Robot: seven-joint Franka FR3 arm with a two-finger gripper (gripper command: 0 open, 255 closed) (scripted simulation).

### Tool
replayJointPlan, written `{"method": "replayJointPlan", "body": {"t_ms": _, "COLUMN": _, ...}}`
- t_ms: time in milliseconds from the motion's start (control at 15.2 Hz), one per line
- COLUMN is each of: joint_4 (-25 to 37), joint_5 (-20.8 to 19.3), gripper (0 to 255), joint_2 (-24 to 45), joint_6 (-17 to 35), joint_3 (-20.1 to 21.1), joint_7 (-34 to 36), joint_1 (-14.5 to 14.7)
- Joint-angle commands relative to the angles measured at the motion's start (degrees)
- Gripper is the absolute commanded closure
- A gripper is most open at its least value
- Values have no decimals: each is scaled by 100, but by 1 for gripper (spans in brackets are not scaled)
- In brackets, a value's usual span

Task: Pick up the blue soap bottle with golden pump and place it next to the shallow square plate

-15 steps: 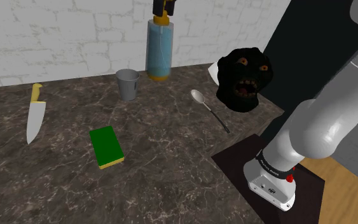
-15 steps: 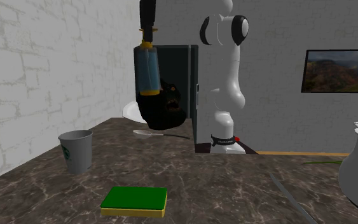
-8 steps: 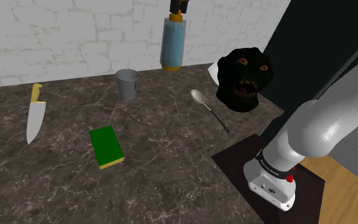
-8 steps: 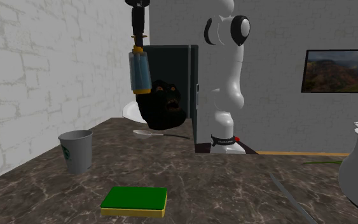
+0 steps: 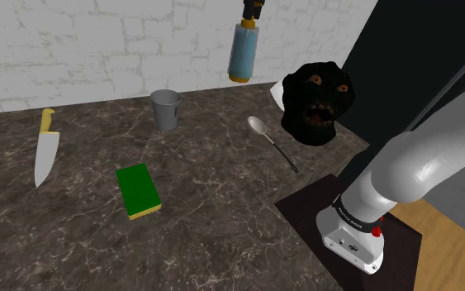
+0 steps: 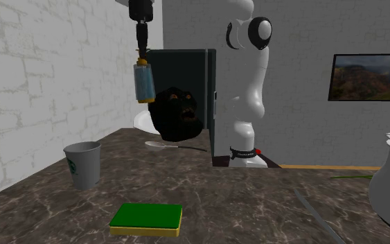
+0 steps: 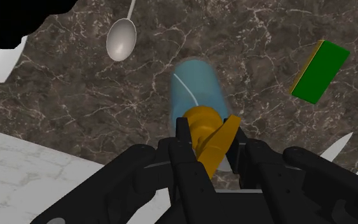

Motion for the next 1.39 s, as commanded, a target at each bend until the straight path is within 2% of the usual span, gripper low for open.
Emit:
{"method": "replayJointPlan", "body": {"t_ms": 0, "joint_4": -21, "joint_5": -34, "gripper": 255, "joint_2": 8, "joint_6": 24, "joint_3": -173, "joint_7": -291, "joint_1": -106}}
{"method": "replayJointPlan", "body": {"t_ms": 660, "joint_4": 183, "joint_5": -232, "gripper": 255, "joint_2": 393, "joint_6": 192, "joint_3": -975, "joint_7": -1647, "joint_1": -647}}
{"method": "replayJointPlan", "body": {"t_ms": 1320, "joint_4": 1188, "joint_5": -323, "gripper": 255, "joint_2": 1387, "joint_6": 191, "joint_3": -1627, "joint_7": -2880, "joint_1": -1220}}
